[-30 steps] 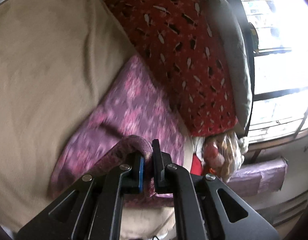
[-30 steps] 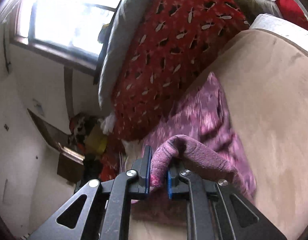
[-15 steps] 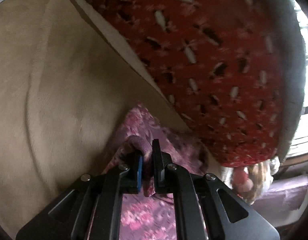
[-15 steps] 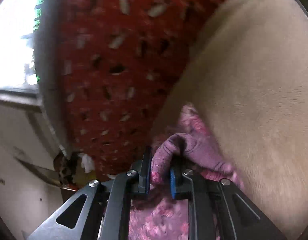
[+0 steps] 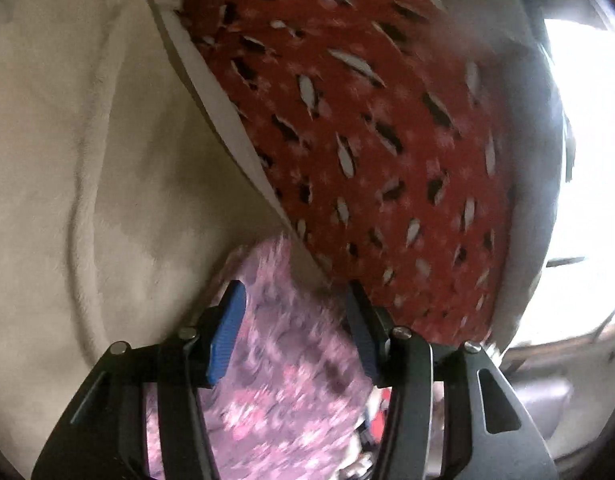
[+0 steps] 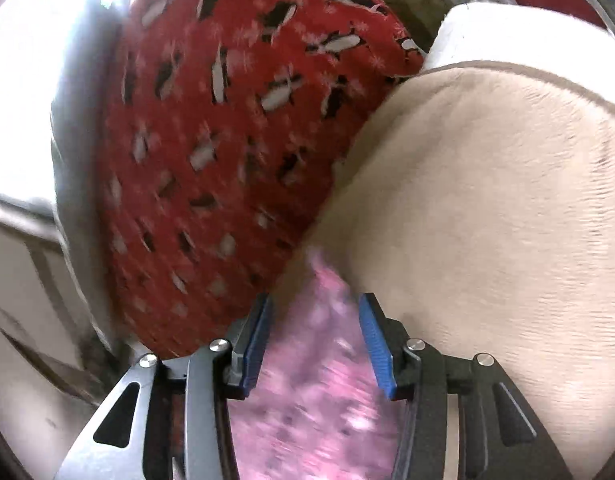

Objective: Fold small clothes

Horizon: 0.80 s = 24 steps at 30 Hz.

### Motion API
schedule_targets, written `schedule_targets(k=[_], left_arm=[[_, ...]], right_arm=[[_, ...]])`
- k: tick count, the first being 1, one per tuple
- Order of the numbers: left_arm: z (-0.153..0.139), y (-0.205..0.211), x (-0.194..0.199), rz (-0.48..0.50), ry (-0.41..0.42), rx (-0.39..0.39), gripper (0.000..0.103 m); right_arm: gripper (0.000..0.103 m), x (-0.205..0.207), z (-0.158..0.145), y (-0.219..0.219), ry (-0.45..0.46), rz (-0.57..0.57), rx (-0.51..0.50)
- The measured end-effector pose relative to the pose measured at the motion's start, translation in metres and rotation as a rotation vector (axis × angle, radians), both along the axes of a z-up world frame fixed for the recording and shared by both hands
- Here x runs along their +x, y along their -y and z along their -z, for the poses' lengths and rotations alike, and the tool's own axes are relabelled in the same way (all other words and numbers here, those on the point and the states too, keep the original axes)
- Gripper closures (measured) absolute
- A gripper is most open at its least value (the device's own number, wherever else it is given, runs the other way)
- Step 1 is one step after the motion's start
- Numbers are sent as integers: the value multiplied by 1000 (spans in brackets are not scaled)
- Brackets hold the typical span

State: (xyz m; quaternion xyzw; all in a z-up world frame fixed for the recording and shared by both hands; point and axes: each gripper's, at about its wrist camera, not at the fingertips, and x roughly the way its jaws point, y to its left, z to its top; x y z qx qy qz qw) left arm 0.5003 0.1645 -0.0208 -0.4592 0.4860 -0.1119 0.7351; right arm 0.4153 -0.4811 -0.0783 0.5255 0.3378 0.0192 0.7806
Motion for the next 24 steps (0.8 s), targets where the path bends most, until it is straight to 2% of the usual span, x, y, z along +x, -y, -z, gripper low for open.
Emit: schedule_targets(k=[2,5,6,7,8,9,10,12,13,15,16,18,20,22,24], left_arm=[[3,17,-10,45,8,55,52],[23,54,-16,117,-38,153,50],[29,63,-16,135,-55,187,50],[36,72,-16,147,-69,231,50],[39,77,-14,142,-70,259,50],[39,79,-14,136,-61,279,50],[40,81,-15,128,-49,299,50],[41,85,-16,116,-27,341,50],[42,86,-16,116,-18,347,50],[43,84,-18,119,-2,347,50],[42,83,-21,117,7,350,50],[36,85,-28,112,14,385,50],[24,92,-47,104,39,427,50],[15,104,-72,106,84,418,48],[16,114,-91,105,97,410,42]], right_arm=[[55,1,4,-7,-26,-36,-48],[55,6,9,-20,-45,-58,-75],[62,9,8,-25,-49,-66,-95],[86,13,4,-33,-38,-84,-130],[100,16,-2,-37,-18,-99,-155],[99,16,-9,-39,15,-109,-177],[99,10,-22,-37,94,-85,-205],[99,3,-26,-31,139,-33,-238],[99,5,-17,-27,84,-23,-246],[99,17,20,-23,-152,-98,-223],[91,13,21,-22,-139,-102,-209],[89,1,5,-21,-82,-82,-227],[81,-17,-15,-23,-14,-142,-232],[59,-38,-23,-30,2,-176,-259],[56,-61,-18,-36,-38,-200,-289]])
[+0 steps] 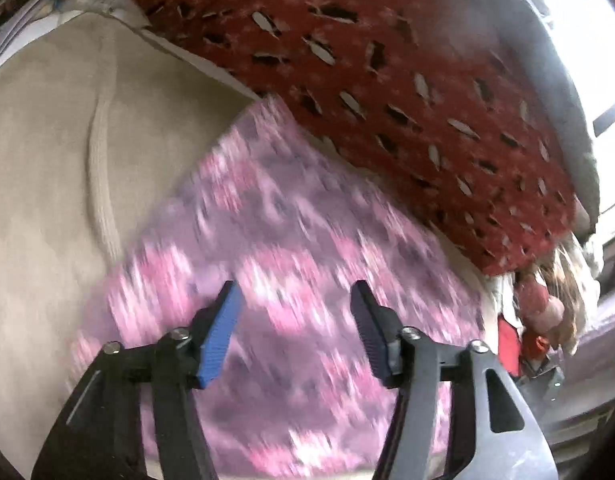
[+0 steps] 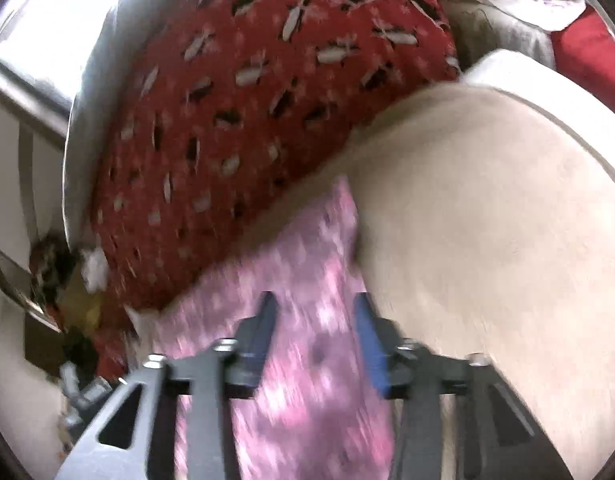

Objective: Fold small clothes

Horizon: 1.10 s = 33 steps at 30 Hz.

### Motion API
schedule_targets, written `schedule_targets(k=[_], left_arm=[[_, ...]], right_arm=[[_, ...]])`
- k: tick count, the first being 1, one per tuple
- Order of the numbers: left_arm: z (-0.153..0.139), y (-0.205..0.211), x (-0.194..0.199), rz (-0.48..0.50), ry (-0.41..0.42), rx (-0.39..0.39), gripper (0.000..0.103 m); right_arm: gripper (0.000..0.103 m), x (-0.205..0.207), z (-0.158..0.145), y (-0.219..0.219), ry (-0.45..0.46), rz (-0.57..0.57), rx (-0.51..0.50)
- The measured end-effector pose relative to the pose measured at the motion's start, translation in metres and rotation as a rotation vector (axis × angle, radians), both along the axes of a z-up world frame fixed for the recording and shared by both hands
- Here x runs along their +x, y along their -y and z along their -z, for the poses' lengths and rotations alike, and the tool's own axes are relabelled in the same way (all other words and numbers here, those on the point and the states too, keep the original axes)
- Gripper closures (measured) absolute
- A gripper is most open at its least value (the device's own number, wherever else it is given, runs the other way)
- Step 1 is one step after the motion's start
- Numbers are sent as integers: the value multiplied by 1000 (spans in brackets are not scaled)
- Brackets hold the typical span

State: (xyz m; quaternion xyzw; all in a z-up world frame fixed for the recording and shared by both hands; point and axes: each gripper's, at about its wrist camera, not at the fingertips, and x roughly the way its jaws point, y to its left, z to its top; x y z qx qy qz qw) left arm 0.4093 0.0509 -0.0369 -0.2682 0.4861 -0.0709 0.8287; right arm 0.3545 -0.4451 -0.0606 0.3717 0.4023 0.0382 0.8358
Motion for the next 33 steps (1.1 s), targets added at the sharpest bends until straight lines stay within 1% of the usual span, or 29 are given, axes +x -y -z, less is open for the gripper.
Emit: schedule_targets(k=[2,3,4,6,7,9,10,11,12,13,14,15,16,17,18,19,20,21,22,24,26,27,28,29,31,32,33], left_arm=[[12,9,-12,4,0,-3,42],[14,10,-13,7,-10,17,42],[17,14,-10,22,-27,53,42],[13,13,-8,34,-29,63,42],[12,10,-8,42,-12,38,42],[15,8,-5,44,-24,66,42],[19,8,-4,46,-37,74,42],[24,7,-1,56,-48,64,42],[26,5,0,63,-54,57,42],[25,2,1,67,-52,42,42],[24,0,0,66,-53,25,42],[22,-4,0,62,-53,1,42],[18,-9,0,56,-46,-27,42],[15,-12,-3,52,-35,-32,42],[11,-13,-4,45,-18,-26,42],[7,-15,-6,33,-1,0,42],[8,-15,-6,24,1,24,41],[11,-14,-5,17,-11,52,38],[19,-11,-3,19,-41,85,38],[27,-7,0,29,-62,125,38],[24,1,1,36,-54,180,37],[25,4,2,45,-52,196,32],[26,8,2,58,-47,210,27],[26,11,2,66,-43,227,26],[27,18,2,79,-38,270,22],[27,20,2,84,-37,283,21],[28,22,3,89,-35,296,19]], right_arm=[[56,-19,12,-7,-47,-7,3],[57,-27,18,-9,-72,-8,9],[60,-35,22,-16,-83,-21,26],[97,-41,15,-24,-50,-73,28],[97,-50,1,-27,20,-90,15],[97,-68,-13,-24,118,-61,-11],[97,-72,-10,-24,113,-49,-38],[96,-70,2,-25,46,-57,-62],[95,-64,21,-30,-73,-80,-111],[94,-63,28,-33,-111,-96,-133],[90,-64,22,-35,-97,-84,-151],[88,-64,13,-37,-96,-77,-175],[88,-63,0,-40,-82,-55,-216],[88,-62,-18,-44,-27,-30,-252],[87,-61,-30,-48,19,-21,-265],[85,-59,-44,-54,75,-21,-267],[76,-55,-53,-60,116,-28,-261],[65,-47,-58,-68,143,-41,-262],[59,-40,-58,-76,150,-50,-276],[59,-23,-44,-95,125,-74,-308],[60,-6,-15,-108,30,-99,-346],[58,0,3,-113,-36,-107,-379],[57,2,17,-121,-54,-111,-419],[53,-6,17,-132,33,-86,-500],[41,-8,20,-150,48,-105,-597],[38,-7,20,-158,47,-123,-649],[35,-5,21,-161,43,-132,-660]])
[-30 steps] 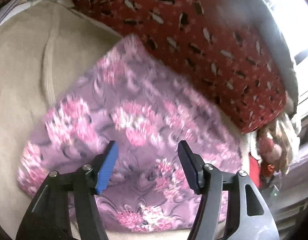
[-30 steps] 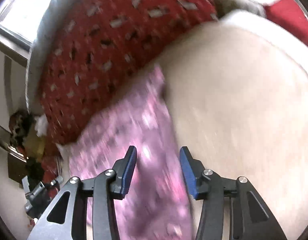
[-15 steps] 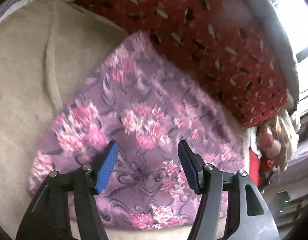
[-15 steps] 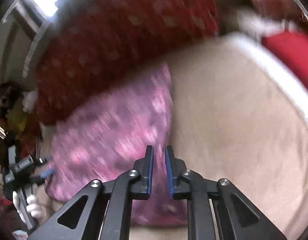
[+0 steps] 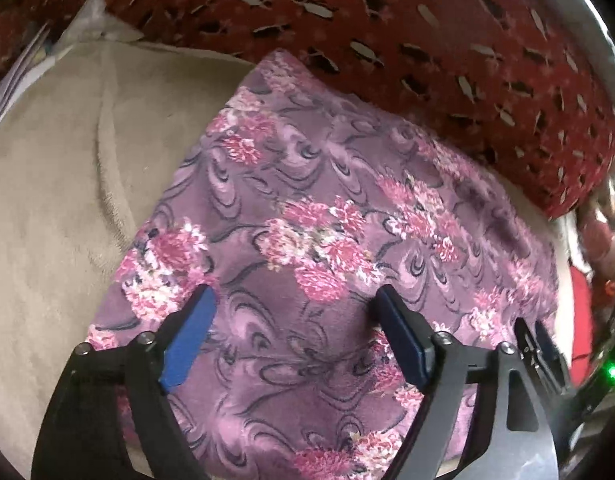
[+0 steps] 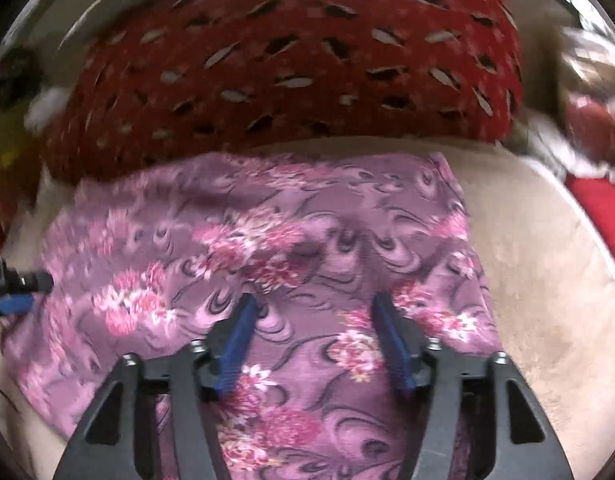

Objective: Fold small clothes

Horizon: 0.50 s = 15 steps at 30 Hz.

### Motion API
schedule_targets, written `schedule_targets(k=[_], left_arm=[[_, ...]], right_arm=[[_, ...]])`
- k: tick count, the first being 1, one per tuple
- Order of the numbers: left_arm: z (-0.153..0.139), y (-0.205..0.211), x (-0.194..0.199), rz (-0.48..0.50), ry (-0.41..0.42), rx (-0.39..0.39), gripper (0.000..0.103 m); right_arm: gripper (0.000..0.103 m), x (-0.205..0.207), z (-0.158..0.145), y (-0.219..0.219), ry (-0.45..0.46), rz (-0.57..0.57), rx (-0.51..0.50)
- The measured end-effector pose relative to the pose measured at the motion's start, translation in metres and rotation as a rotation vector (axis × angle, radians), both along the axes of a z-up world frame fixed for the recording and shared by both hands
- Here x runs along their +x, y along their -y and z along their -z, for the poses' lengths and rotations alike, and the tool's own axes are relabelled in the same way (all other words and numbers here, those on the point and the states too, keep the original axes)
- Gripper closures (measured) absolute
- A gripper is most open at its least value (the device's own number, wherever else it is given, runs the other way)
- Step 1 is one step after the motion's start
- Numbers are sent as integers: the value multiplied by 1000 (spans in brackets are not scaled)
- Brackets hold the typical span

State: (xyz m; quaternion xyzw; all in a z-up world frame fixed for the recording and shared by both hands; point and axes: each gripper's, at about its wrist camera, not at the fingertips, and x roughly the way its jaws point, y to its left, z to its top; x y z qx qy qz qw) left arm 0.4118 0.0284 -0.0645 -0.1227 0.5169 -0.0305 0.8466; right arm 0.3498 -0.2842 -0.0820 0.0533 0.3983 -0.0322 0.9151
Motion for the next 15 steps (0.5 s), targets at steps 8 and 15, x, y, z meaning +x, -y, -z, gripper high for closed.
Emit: schedule_targets(k=[8,15], left_arm=[[1,9,3,10,2,49,17],[2,8,3,5,-5,45,16]], right_arm=[[10,14,2,-6,-16,-64,12],[0,18,-1,-23,-56,-99,-47]])
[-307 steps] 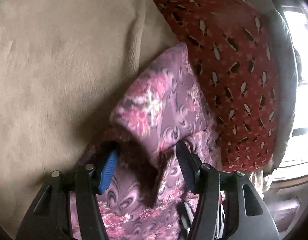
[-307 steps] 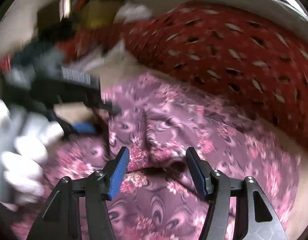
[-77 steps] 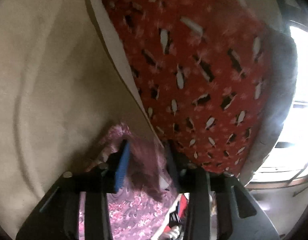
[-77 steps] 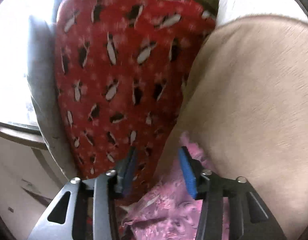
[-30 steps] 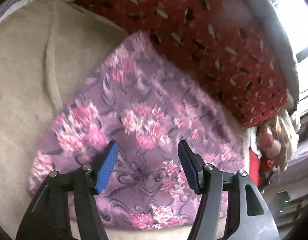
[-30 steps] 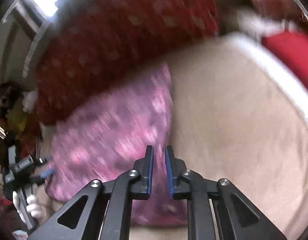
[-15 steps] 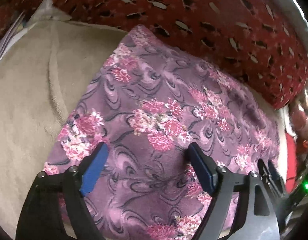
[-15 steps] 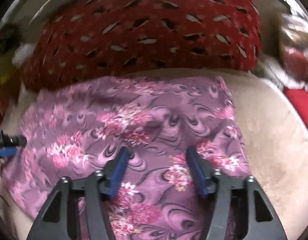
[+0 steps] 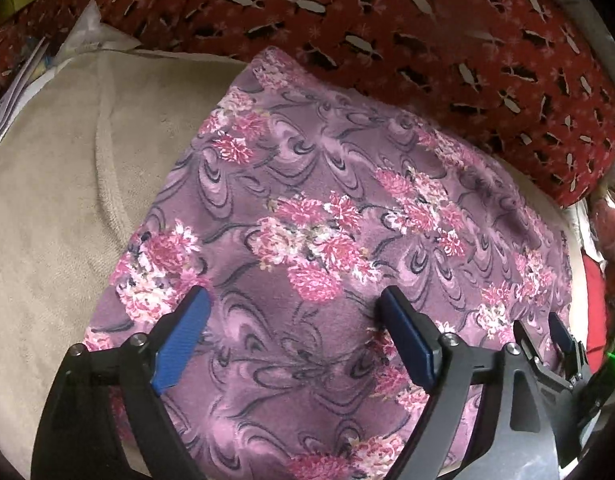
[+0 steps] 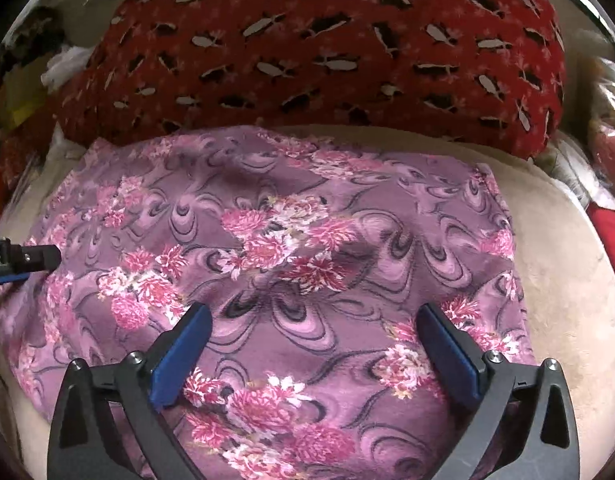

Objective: Fold small clothes

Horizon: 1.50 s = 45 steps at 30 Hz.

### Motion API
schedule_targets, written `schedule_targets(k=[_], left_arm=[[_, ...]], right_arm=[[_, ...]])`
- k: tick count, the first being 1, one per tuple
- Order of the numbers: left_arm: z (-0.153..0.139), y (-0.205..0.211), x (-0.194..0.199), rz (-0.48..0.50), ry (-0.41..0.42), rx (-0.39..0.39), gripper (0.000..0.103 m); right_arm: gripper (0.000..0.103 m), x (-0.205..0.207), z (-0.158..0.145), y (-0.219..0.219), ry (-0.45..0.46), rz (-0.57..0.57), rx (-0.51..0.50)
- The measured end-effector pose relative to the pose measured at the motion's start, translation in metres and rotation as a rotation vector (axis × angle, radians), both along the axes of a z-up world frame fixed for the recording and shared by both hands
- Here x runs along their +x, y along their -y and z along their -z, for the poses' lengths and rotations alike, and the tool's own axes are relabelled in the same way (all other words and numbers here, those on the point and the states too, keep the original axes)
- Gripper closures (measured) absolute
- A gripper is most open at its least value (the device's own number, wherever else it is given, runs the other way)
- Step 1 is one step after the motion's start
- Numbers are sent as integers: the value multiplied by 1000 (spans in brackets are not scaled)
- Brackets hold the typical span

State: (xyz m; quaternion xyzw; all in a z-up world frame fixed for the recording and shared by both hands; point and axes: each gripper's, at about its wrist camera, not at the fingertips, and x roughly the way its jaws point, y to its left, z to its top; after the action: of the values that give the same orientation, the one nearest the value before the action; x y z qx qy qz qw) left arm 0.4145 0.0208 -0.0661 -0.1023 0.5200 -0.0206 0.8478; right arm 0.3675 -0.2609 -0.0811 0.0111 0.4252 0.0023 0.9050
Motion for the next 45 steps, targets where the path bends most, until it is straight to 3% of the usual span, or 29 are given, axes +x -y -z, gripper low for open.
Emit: schedule_targets(k=[3,6,9,11,13,14,16,19,22,24,25,27,30,32,35,39,42,45], left_arm=[[-9,-9,0,-27,25,-47,16],[-30,-21,-7,-84,136,23,16],[-38,-33,-9,-171,193,116,16],[-29,-37,-4,-194,161,97,16],[-7,-35,9,-172,68,89,16],[2,-33,13,-162,33,102,16],[11,-34,16,-176,23,100,11],[13,-47,19,-195,-6,19,11],[10,-59,16,-234,-6,-40,11],[9,-57,16,-234,0,-12,11],[12,-54,16,-215,-7,4,11],[14,-54,15,-200,-24,-12,11],[7,-78,3,-200,-79,-195,11],[1,-98,-6,-229,-100,-280,11],[-12,-123,-7,-258,-103,-330,11],[-13,-142,7,-254,-146,-323,11],[-2,-142,22,-230,-213,-340,11],[12,-133,27,-217,-266,-332,11]], right_arm=[[0,6,-5,7,-61,-29,51],[6,8,-20,32,-31,11,201],[6,9,-42,87,84,245,320],[7,19,-39,130,90,418,384],[25,28,-25,149,56,490,423],[36,39,-8,156,-4,500,454],[47,49,5,153,-63,490,407],[56,54,-10,135,-45,464,273],[54,37,-26,125,52,443,268],[47,17,-34,113,115,409,268],[38,14,-29,109,87,385,272],[37,17,-7,106,-67,357,263],[37,5,-20,106,-46,355,255],[37,-10,-36,98,17,303,327],[36,-19,-43,74,45,190,335],[33,-22,-25,45,12,100,316],[16,-22,-8,21,34,33,165],[11,-21,-5,-1,47,12,49]])
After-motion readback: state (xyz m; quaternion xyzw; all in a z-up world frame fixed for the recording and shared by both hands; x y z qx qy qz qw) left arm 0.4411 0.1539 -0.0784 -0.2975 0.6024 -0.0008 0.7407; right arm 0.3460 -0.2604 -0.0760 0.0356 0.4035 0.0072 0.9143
